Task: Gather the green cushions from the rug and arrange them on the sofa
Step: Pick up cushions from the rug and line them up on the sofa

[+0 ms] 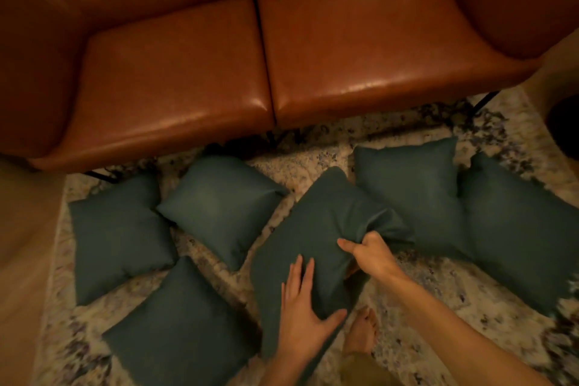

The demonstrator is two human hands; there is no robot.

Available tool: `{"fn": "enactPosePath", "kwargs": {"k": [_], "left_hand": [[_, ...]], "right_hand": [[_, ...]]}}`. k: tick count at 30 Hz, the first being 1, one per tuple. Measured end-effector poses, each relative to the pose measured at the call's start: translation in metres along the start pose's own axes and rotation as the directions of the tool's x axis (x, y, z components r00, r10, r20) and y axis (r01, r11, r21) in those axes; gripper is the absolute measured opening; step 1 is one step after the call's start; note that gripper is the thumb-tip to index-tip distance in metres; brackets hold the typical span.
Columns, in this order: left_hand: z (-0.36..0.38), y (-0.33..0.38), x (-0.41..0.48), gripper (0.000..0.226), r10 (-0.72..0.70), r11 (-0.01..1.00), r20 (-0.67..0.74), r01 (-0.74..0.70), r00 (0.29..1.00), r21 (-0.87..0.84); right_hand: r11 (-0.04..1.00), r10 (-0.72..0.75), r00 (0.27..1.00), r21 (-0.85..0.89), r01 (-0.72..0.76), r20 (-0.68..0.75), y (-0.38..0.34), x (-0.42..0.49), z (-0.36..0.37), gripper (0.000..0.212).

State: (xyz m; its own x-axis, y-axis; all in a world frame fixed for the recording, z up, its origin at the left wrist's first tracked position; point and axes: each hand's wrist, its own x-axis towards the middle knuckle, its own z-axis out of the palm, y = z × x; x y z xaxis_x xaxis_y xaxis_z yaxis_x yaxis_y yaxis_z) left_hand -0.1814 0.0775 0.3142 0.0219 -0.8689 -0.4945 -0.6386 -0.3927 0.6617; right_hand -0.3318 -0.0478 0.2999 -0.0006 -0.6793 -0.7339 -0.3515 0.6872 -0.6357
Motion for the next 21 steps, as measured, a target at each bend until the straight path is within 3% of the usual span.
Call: {"fn": "enactPosePath", "kwargs": {"k": [2,4,8,13,17,19,21], "left_hand": [[-0.016,0.034,-0.007,0.115,0.003,0.968,-0.034,0.006,0.999,0.251],[-0.040,0.067,-0.006,0.116,0.010,0.938,-0.074,0.017,0.997,0.347],[-0.090,0.122,-0.006,0.100,0.079,0.925,-0.063,-0.049,0.995,0.378],[-0.148,0.196,-0.022,0.076,0.121,0.932,-0.207,-0.039,0.971,0.361],[-0.193,0.220,-0.044,0.054,0.095,0.964,-0.364,0.006,0.927,0.266],[-0.213,0.221,-0.051,0.039,0.002,0.992,-0.379,0.046,0.925,0.117],[-0.235,0.215,-0.061,0.040,-0.131,0.989,-0.375,0.094,0.918,-0.117]], "right_hand": [[0.997,0.011,1.000,0.073,-0.013,0.026,-0.035,-0.030,-0.014,0.017],[0.995,-0.039,0.999,0.096,0.038,0.016,-0.071,-0.055,-0.030,0.016],[0.989,-0.096,0.995,0.116,0.094,0.013,-0.141,-0.097,-0.060,0.003],[0.978,-0.209,0.971,0.044,0.206,0.114,-0.219,-0.145,-0.097,0.023],[0.890,-0.455,0.874,0.071,0.450,0.171,-0.255,-0.183,-0.120,0.016],[0.833,-0.543,0.837,0.170,0.527,0.065,-0.256,-0.190,-0.131,0.012],[0.809,-0.567,0.823,0.162,0.565,-0.038,-0.248,-0.190,-0.138,0.010]]}}
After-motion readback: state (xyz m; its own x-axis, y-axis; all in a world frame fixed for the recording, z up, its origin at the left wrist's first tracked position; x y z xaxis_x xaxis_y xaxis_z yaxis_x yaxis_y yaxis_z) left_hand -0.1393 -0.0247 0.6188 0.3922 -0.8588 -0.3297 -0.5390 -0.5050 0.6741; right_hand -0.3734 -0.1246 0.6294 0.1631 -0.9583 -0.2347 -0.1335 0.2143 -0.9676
